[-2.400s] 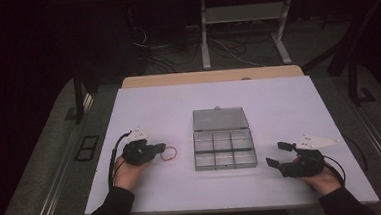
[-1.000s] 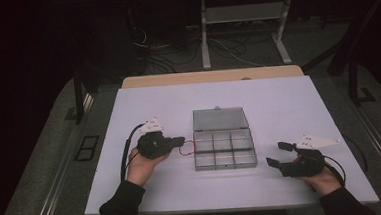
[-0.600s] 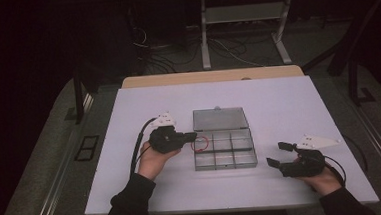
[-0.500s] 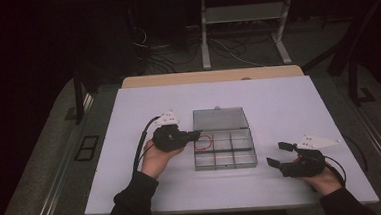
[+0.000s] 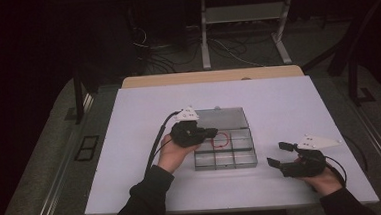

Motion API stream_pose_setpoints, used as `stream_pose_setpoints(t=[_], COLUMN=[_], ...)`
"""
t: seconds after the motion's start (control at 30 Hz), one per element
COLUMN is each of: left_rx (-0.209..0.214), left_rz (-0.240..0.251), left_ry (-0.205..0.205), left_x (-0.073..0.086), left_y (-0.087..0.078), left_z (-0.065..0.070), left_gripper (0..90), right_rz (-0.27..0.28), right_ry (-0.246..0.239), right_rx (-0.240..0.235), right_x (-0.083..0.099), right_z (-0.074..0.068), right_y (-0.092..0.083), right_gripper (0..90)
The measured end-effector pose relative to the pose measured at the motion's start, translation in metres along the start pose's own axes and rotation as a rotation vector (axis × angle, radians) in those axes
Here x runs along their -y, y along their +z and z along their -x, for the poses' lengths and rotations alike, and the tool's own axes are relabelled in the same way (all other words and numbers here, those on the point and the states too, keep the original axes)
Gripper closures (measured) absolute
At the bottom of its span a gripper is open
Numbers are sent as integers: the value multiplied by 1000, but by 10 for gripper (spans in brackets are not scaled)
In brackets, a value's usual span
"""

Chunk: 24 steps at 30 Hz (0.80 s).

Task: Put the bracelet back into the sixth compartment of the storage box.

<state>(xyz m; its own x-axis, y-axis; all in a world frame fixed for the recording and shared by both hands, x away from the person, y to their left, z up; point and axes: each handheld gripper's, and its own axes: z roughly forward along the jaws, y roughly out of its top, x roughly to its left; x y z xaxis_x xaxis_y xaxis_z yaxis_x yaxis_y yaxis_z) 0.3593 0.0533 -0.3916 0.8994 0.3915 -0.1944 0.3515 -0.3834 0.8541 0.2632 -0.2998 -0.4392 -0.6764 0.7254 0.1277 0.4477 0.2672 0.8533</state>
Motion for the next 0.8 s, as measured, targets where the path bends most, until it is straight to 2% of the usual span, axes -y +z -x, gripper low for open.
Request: stream_pose_setpoints(t=[0.3, 0.47, 0.5, 0.8], left_rx=[37, 51, 54, 76], left_rz=[-22, -16, -29, -55], left_ry=[25, 17, 29, 38], left_x=[-6, -8, -8, -6], left_y=[23, 36, 38, 53], left_z=[7, 12, 12, 15], left_gripper=[894, 894, 894, 893], right_rz=[1, -1, -1, 2], right_ry=[1, 3, 3, 0], right_rx=[0, 0, 0, -2], right_x=[0, 0, 0, 0], right_z=[0, 0, 0, 0], right_y=[-1, 0, 0, -1], right_gripper=[230, 230, 230, 230])
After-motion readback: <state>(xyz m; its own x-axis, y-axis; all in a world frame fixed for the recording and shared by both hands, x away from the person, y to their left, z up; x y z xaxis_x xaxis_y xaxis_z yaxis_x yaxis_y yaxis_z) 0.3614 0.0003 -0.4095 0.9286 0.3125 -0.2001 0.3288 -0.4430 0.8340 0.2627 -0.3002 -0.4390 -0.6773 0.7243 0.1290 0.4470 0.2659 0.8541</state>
